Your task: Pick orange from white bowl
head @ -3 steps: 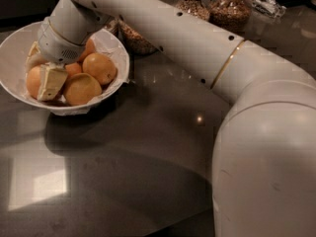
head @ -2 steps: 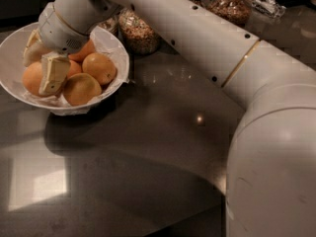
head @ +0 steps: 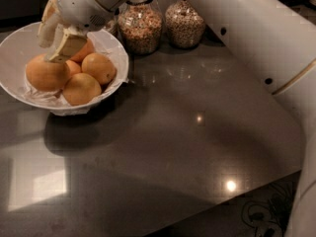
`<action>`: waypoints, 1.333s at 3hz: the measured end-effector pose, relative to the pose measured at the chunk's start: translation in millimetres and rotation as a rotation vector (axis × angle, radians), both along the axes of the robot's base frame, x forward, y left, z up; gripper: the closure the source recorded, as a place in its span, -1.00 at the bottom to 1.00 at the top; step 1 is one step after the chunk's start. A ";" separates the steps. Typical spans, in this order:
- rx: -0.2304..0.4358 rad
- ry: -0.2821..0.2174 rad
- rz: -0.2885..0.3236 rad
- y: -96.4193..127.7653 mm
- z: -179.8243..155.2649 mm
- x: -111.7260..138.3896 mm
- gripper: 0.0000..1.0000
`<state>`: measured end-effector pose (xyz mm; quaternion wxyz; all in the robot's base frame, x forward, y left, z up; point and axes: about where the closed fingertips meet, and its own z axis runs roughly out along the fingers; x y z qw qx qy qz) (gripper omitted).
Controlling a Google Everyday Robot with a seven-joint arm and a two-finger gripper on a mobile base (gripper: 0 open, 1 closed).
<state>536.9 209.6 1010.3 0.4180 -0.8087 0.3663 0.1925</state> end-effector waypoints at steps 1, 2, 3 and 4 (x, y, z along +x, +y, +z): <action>0.001 -0.017 -0.055 -21.0 7.2 8.5 1.00; 0.001 -0.017 -0.056 -21.3 7.2 8.6 1.00; 0.001 -0.017 -0.056 -21.3 7.2 8.5 0.63; -0.003 -0.013 -0.057 -18.9 4.4 4.5 0.16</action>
Offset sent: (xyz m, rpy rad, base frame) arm 0.0076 -0.0189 0.0066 0.0015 -0.0155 -0.0494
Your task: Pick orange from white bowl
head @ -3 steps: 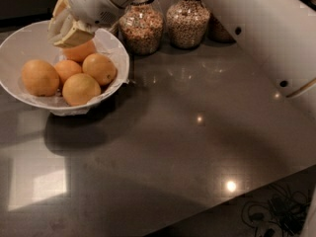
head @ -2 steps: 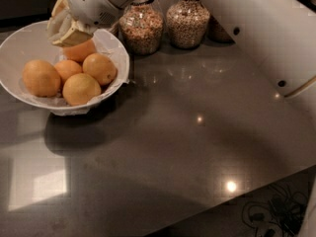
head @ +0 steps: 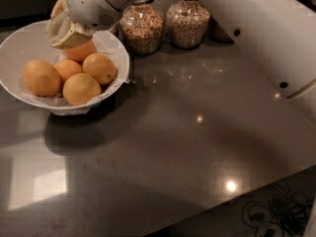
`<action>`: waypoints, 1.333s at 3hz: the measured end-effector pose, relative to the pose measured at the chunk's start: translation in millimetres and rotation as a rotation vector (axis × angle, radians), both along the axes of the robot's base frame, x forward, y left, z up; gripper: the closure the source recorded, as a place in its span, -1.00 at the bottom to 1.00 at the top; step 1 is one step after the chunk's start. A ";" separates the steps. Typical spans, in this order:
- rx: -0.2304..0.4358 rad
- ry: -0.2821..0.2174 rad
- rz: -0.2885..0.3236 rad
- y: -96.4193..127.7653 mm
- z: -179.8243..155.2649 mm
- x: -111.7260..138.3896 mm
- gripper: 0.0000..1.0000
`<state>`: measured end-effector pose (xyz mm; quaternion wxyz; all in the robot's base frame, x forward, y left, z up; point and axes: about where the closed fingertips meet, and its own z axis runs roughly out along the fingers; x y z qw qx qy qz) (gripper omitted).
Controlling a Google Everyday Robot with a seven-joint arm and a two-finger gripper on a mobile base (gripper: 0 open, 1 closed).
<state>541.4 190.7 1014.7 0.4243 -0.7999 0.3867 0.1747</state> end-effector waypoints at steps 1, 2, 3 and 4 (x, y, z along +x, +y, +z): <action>0.009 0.060 0.011 9.1 -24.6 10.8 -0.26; -0.006 0.101 0.024 17.5 -43.3 26.5 -0.56; -0.025 0.116 0.030 22.3 -48.5 34.4 -0.56; -0.045 0.127 0.046 31.2 -50.8 38.7 -0.44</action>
Offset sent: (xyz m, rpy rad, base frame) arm 0.0483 0.0247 -0.0624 -0.0221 0.1465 0.0344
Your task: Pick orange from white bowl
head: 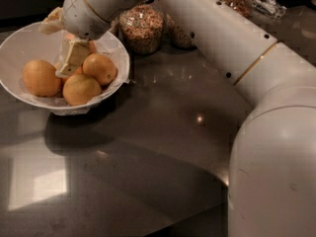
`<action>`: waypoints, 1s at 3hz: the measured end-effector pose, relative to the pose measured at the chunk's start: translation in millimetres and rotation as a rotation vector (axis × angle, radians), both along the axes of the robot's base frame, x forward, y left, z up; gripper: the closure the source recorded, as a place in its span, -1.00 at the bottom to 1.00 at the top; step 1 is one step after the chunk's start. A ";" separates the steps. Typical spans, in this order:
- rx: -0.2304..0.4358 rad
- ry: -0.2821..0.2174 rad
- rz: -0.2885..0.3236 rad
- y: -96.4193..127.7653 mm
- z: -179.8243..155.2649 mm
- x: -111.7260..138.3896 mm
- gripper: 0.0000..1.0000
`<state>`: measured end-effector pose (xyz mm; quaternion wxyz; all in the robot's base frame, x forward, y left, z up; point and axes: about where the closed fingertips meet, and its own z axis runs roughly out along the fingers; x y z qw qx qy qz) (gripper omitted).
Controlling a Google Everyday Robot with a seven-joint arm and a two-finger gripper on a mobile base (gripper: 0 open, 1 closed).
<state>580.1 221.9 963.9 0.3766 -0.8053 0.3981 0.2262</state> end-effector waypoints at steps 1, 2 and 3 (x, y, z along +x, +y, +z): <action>-0.017 0.017 0.028 14.2 -4.6 2.1 -0.34; -0.030 0.045 0.053 26.6 -11.7 -2.0 -0.42; -0.049 0.086 0.085 38.4 -21.4 -9.4 -0.46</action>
Offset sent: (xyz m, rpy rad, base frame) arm -0.0047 0.0364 -0.0166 -0.0443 0.0738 0.0741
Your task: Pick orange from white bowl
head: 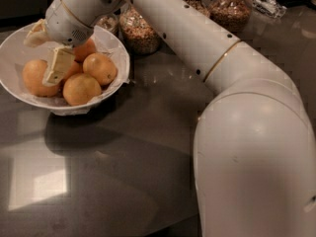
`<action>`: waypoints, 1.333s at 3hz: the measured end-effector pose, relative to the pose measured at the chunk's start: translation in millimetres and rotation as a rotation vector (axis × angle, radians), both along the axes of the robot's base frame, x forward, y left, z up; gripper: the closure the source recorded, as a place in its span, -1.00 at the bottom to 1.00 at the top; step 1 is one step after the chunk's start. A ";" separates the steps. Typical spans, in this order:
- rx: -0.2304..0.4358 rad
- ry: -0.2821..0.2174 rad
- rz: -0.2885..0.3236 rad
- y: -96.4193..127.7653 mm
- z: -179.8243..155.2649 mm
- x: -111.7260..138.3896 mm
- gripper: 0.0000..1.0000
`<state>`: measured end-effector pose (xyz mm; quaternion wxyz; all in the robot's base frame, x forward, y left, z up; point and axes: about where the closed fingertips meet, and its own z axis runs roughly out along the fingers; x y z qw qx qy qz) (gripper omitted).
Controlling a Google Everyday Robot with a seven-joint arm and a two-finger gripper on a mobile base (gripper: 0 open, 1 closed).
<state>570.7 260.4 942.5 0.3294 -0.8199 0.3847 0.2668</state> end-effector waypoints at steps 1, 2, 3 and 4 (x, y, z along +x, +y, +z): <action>-0.016 0.040 0.015 5.3 -11.9 -3.9 -0.44; -0.026 0.081 0.028 9.3 -24.1 -7.7 -0.46; -0.034 0.105 0.039 13.1 -30.4 -9.3 -0.48; -0.033 0.135 0.054 19.7 -40.2 -9.6 -0.46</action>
Offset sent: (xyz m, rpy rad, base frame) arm -0.0100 0.0089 -0.0352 -0.0375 0.1247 0.0351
